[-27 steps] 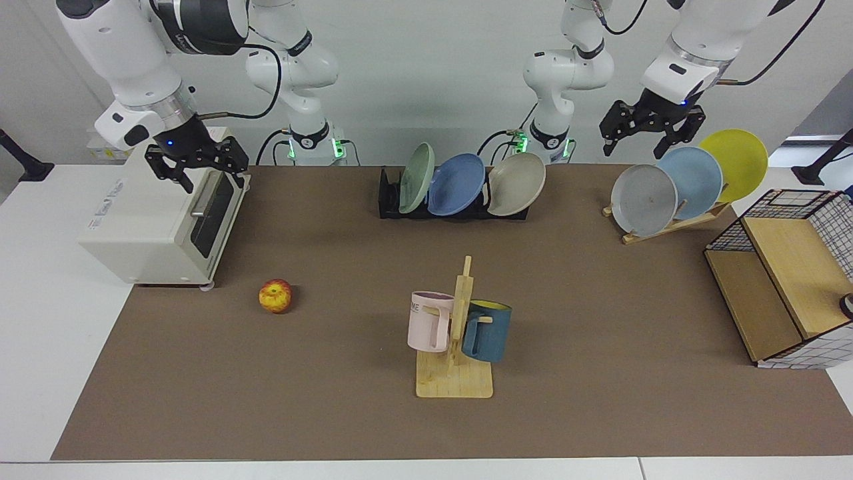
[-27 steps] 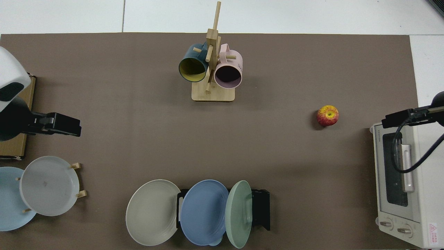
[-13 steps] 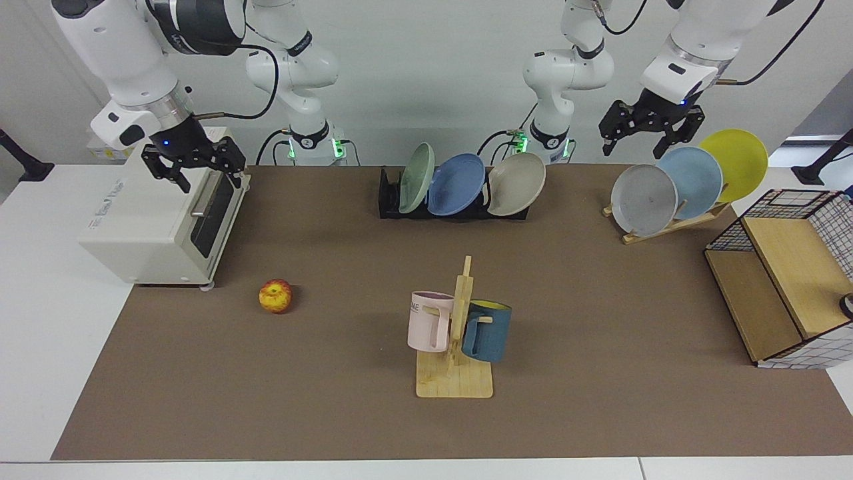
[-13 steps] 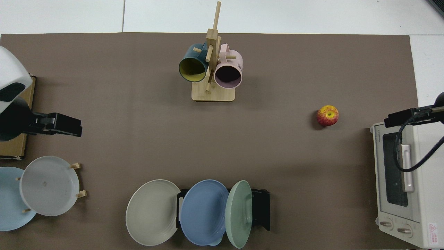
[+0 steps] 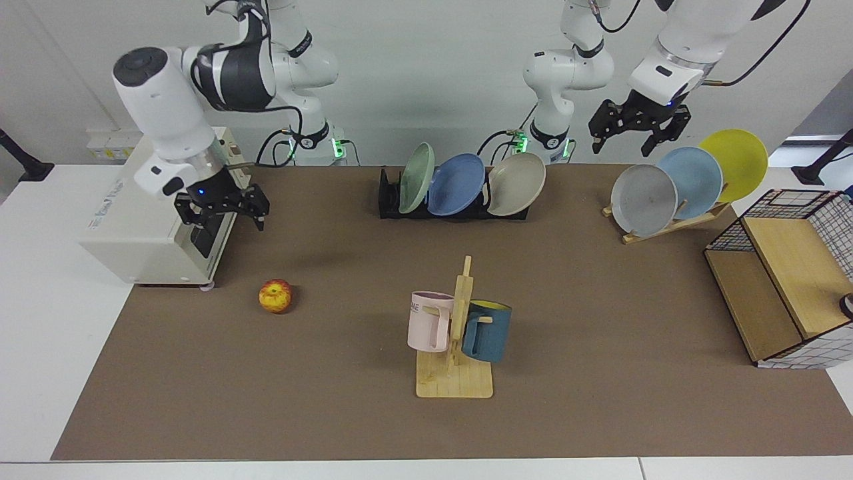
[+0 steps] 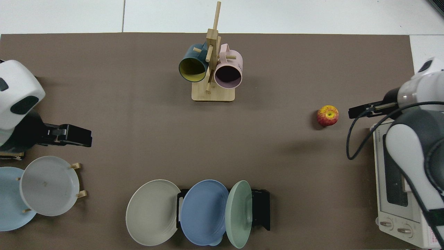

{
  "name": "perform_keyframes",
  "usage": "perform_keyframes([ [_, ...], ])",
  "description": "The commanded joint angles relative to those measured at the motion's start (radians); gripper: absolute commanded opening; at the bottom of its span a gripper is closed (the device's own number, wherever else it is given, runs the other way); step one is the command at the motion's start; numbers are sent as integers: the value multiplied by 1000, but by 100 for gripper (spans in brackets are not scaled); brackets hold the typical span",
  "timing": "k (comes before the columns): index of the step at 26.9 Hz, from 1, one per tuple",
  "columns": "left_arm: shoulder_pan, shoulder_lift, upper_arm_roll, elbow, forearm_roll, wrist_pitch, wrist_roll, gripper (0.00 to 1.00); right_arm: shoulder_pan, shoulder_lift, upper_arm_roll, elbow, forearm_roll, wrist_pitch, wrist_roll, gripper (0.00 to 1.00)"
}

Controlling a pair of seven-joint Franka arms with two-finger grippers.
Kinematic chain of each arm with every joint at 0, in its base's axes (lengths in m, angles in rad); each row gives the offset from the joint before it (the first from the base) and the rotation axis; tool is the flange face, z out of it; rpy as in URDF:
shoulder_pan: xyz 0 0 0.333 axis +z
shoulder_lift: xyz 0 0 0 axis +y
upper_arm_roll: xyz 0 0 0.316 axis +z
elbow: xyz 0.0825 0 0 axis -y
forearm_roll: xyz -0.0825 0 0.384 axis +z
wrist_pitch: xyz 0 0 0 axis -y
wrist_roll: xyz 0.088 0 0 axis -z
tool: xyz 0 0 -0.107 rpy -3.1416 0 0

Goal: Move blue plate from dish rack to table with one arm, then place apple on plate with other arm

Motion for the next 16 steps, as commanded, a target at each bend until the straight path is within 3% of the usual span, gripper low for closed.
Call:
perform_keyframes([
  [1, -28, -178, -8, -263, -78, 132, -23, 100, 6, 82, 2, -27, 7, 96, 17, 100],
  [5, -40, -215, -40, -361, -118, 180, -20, 100, 6, 138, 2, -61, 41, 187, 16, 100],
  [8, -46, -232, -100, -480, -144, 283, -22, 100, 5, 169, 2, -113, 42, 289, 16, 100],
  [12, -45, -253, -174, -622, -222, 410, -11, 100, 5, 195, 2, -139, 44, 339, 16, 100],
  [16, -48, -281, -197, -714, -271, 445, 14, 100, 6, 238, 2, -142, 44, 383, 16, 100],
])
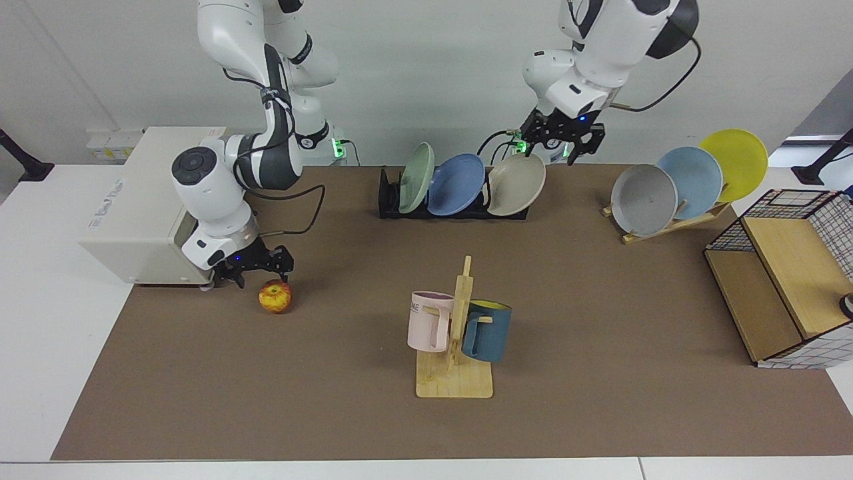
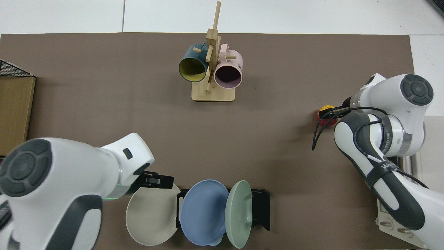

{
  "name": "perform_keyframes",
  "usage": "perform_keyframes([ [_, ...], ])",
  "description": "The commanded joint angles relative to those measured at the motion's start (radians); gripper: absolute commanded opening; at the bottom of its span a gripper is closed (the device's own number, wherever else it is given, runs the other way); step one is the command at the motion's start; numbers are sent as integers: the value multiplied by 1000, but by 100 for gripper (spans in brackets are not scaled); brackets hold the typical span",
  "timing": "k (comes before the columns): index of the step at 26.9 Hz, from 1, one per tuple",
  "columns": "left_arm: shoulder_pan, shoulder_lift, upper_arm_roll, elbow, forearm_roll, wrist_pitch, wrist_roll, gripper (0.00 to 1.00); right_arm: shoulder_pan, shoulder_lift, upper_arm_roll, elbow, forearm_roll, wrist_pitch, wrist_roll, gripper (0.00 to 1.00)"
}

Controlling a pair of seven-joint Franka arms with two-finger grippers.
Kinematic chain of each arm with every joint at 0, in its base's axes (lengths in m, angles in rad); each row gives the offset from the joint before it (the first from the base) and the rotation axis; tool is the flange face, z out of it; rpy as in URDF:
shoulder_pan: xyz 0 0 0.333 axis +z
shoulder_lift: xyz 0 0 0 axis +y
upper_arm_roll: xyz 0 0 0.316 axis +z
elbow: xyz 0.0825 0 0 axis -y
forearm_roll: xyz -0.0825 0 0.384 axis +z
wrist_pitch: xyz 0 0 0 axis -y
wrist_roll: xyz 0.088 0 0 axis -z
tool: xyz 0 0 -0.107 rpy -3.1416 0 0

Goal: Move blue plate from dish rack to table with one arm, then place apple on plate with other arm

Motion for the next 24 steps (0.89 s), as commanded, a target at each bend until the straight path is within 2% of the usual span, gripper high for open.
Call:
perform_keyframes([
  [1, -7, -71, -36, -171, -61, 94, 26, 100, -6, 34, 4, -19, 15, 78, 12, 100],
  [3, -7, -76, -86, -223, -81, 158, 22, 100, -6, 52, 4, -19, 15, 105, 12, 100],
  [10, -6, -71, -129, -282, -163, 204, 20, 99, -6, 66, 4, -19, 16, 116, 14, 100],
  [13, -4, -71, -184, -334, -219, 259, 20, 96, -5, 75, 4, -18, 25, 133, 14, 100],
  [16, -6, -57, -205, -345, -228, 283, 15, 92, -3, 78, 4, -18, 27, 142, 12, 99],
  [17, -6, -56, -209, -345, -228, 283, 14, 88, -5, 78, 4, -18, 27, 142, 8, 83],
  [18, -6, -56, -211, -346, -228, 281, 11, 83, -5, 78, 4, -18, 27, 142, 3, 49],
  [19, -6, -57, -217, -346, -230, 278, 8, 73, -5, 78, 4, -16, 26, 142, -3, 8],
  [20, -6, -57, -223, -348, -230, 270, 0, 56, -5, 80, 4, -15, 26, 142, 0, 0],
  [21, -6, -57, -229, -348, -230, 267, -9, 41, -3, 83, 4, -7, 26, 141, 0, 0],
  [24, -6, -57, -234, -346, -230, 264, -24, 17, -2, 85, 4, 1, 26, 133, 3, 0],
])
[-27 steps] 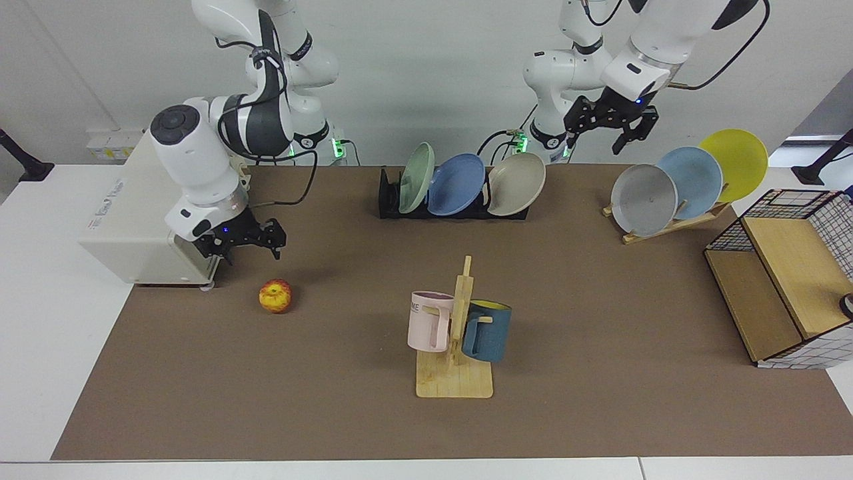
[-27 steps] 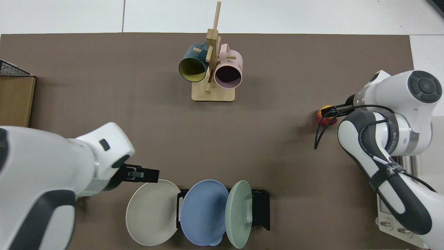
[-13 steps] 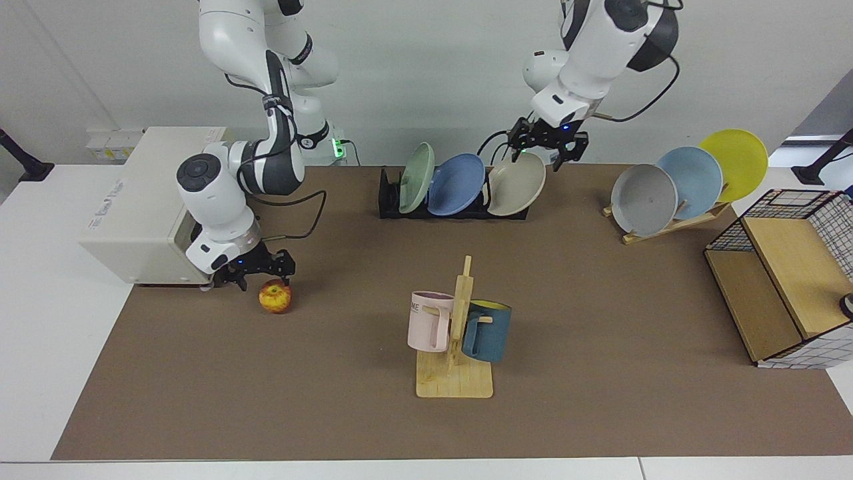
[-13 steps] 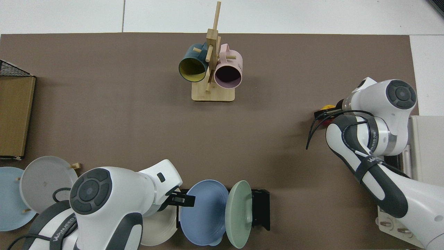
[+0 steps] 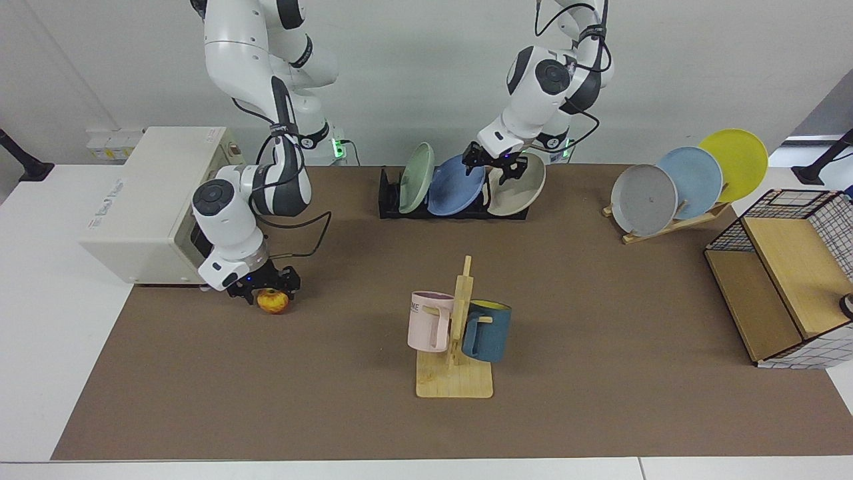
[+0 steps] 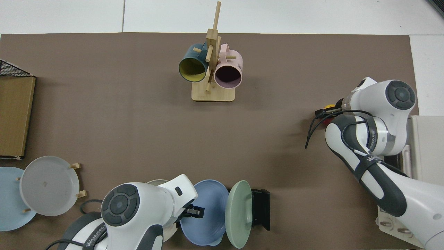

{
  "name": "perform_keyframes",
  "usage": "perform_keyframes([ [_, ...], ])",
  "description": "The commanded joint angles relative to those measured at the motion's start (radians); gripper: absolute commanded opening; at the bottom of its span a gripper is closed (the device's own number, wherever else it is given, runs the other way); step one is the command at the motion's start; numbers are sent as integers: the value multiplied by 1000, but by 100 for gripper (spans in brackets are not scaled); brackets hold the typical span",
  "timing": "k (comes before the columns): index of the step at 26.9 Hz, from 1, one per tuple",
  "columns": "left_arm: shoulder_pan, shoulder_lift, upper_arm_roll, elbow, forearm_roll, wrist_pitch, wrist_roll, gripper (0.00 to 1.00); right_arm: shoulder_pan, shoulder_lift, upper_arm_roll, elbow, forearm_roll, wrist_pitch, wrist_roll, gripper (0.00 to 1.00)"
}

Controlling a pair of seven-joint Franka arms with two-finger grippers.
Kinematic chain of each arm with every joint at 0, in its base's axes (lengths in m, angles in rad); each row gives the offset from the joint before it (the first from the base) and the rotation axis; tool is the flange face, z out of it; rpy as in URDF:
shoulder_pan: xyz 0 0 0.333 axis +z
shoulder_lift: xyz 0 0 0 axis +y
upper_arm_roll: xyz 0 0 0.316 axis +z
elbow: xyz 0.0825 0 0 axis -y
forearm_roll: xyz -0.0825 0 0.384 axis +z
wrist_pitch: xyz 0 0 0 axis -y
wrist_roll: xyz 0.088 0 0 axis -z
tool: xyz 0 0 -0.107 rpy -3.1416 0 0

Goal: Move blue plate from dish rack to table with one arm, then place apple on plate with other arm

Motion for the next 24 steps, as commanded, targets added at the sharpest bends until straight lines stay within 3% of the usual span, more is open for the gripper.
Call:
perform_keyframes([
  [1, -4, -25, -10, -22, -21, 9, -22, 12, -2, 10, 5, 14, 15, 17, 2, 0],
  [4, -1, -25, -8, -20, -20, 2, -21, 0, 7, 3, 4, 29, 17, 12, 5, 0],
  [11, 6, -28, 5, 4, -15, -41, -4, 0, 6, -27, 4, 77, 17, -54, 5, 0],
  [15, 1, -32, 71, 62, 10, -122, -5, 0, 6, -61, 4, 95, 17, -103, 7, 0],
  [20, -2, -20, 159, 193, 204, -256, -5, 0, 6, -105, 1, 108, 15, -161, 7, 0],
  [24, 1, 20, 217, 265, 240, -272, 5, 0, -4, -136, -1, 135, 5, -236, 5, 0],
])
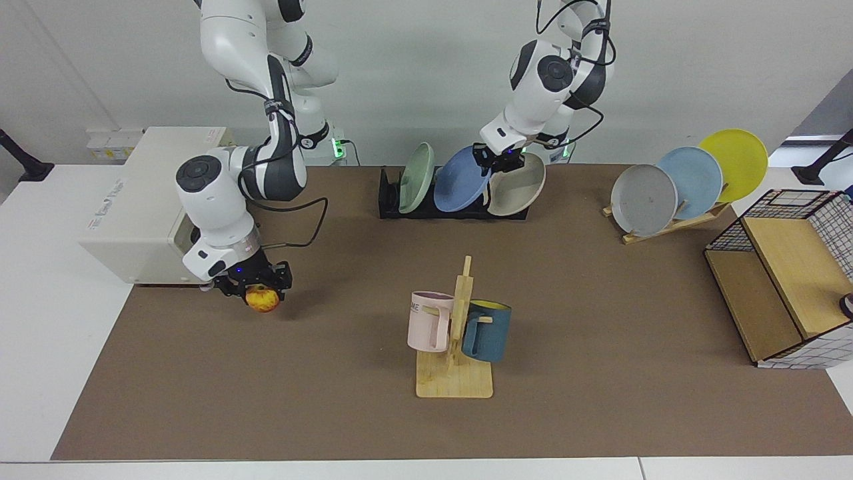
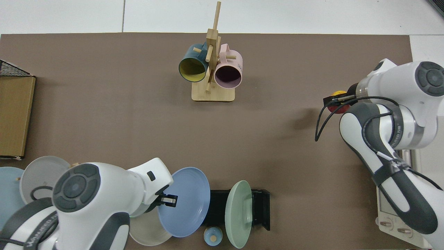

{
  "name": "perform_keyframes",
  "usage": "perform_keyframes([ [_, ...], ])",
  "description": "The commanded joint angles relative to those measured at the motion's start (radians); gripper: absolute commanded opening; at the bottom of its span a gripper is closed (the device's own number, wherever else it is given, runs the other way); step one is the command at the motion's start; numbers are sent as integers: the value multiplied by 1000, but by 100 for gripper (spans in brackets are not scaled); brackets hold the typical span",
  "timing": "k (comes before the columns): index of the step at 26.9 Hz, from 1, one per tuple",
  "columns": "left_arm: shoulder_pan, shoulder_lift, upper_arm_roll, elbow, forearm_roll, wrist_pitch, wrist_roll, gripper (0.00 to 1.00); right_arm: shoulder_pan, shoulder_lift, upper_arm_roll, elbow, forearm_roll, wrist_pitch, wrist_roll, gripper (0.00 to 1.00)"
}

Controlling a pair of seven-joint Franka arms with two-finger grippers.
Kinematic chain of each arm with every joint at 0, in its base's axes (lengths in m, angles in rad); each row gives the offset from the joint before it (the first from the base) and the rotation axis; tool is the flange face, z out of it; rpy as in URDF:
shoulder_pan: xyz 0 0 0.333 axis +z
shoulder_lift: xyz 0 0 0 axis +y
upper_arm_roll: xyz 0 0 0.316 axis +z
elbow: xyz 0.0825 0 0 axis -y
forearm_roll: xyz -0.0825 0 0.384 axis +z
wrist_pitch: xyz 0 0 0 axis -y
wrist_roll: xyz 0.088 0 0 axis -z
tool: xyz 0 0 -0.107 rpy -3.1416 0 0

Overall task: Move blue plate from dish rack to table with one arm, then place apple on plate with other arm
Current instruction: 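Lift the blue plate out of the rack with the left gripper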

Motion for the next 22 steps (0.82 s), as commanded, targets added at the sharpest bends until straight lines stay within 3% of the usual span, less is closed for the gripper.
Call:
perform_keyframes([
  [1, -1, 53, 80, 100, 53, -27, 20, 0, -13, -50, 0, 33, 0, -104, 4, 0],
  [5, -1, 105, 131, 135, 30, 60, 95, 0, -15, -60, -3, 80, -4, -176, -3, 0],
  [9, -1, 143, 215, 141, -170, 117, 212, 0, -5, -72, -8, 87, -6, -189, -3, 0],
  [17, 0, 281, 237, 140, -428, 224, 292, 0, 4, -76, 5, 84, -6, -174, 10, 0],
  [22, -1, 332, 225, 137, -462, 271, 327, 0, 27, -69, 5, 76, -6, -140, 50, 0],
])
